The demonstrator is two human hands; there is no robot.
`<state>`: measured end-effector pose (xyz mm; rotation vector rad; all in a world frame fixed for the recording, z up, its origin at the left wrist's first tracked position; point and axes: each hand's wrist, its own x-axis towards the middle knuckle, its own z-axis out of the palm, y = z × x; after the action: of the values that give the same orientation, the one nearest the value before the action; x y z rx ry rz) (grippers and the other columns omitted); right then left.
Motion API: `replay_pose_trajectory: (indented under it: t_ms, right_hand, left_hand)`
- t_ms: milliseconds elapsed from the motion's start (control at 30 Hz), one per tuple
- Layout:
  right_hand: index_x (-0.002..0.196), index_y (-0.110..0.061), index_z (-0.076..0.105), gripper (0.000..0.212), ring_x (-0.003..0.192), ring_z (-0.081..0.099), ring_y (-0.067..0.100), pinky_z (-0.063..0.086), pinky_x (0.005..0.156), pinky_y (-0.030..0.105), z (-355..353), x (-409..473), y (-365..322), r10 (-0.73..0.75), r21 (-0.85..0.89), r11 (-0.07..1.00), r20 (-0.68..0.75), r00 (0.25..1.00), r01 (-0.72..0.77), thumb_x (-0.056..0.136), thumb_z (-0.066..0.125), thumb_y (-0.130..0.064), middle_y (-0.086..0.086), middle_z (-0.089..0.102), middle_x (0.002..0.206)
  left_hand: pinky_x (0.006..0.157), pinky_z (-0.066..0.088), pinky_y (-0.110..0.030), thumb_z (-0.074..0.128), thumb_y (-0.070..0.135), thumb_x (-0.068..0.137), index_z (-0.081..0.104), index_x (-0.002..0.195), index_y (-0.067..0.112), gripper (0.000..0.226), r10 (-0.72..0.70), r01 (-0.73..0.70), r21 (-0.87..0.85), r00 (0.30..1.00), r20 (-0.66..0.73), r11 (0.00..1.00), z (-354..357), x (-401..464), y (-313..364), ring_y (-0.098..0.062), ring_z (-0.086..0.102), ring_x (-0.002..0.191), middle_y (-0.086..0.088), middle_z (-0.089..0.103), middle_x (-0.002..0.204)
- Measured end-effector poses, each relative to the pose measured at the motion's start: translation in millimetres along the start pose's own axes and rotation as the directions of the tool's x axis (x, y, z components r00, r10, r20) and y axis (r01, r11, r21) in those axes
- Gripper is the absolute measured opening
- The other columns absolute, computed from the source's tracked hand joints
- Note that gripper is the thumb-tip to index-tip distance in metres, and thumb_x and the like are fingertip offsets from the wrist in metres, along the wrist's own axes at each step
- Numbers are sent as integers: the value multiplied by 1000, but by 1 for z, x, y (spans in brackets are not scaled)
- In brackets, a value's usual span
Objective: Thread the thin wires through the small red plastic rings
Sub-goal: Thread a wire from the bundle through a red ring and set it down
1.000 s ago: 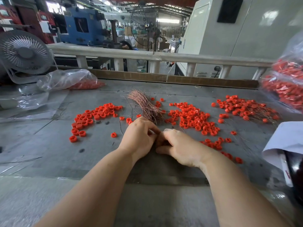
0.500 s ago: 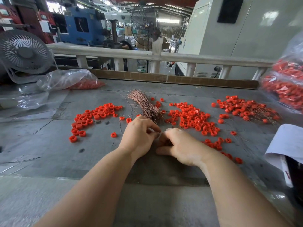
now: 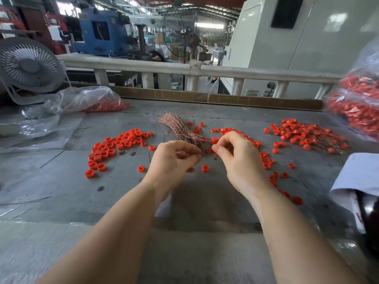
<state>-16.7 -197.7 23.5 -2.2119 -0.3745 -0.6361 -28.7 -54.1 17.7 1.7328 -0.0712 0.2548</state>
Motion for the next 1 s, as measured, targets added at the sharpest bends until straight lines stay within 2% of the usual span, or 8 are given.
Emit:
replay_pose_trajectory:
  t_ms: [200, 333, 467, 600, 833, 1000]
  right_hand:
    - [75, -14, 53, 16, 68, 49, 17, 37, 63, 30, 0, 0, 0, 32, 32, 999, -57, 998, -30, 89, 61, -18, -10, 51, 65]
    - [77, -13, 56, 14, 69, 52, 19, 42, 67, 34, -1, -1, -2, 30, 29, 999, -55, 998, -29, 89, 61, -19, -7, 53, 67]
    - [77, -12, 56, 15, 69, 51, 18, 42, 68, 34, -1, -1, -4, 25, 29, 999, -47, 999, -23, 89, 61, -19, -7, 53, 67]
    - [76, -12, 55, 15, 67, 50, 18, 41, 67, 34, -1, -1, -3, 21, 40, 999, -43, 999, -20, 88, 62, -17, -7, 52, 65]
    - [75, -11, 57, 15, 65, 49, 16, 38, 63, 30, 0, -2, -1, 18, 41, 999, -41, 999, -16, 87, 63, -18, -5, 55, 66]
    - [75, -15, 56, 14, 60, 47, 7, 34, 59, 24, 2, -2, 1, 10, 42, 999, -39, 999, -9, 87, 64, -16, -11, 53, 64]
  left_hand:
    - [57, 50, -13, 74, 2, 74, 67, 76, 17, 17, 46, -45, -29, 997, 67, 999, 1, -3, 3, -4, 60, 51, 7, 64, 55]
    - [64, 55, -21, 72, 3, 76, 68, 84, 17, 16, 24, -22, -154, 1000, 8, 988, 0, 1, 1, -2, 60, 59, 11, 67, 65]
    - [59, 52, -17, 69, 3, 79, 68, 78, 20, 18, 17, -25, -218, 999, -41, 976, -3, 3, 0, 0, 59, 58, 14, 66, 61]
    - [57, 51, -15, 68, 3, 80, 69, 70, 22, 21, 24, -41, -227, 997, -78, 973, -2, 3, 0, 1, 58, 57, 14, 65, 59]
    - [62, 55, -18, 68, 5, 81, 69, 72, 20, 17, 38, -55, -186, 995, -97, 981, -2, 3, 0, 1, 57, 55, 15, 65, 61]
    - [61, 55, -20, 66, 7, 84, 66, 72, 23, 20, 51, -63, -118, 993, -102, 991, -1, 3, -1, 1, 56, 54, 12, 62, 61]
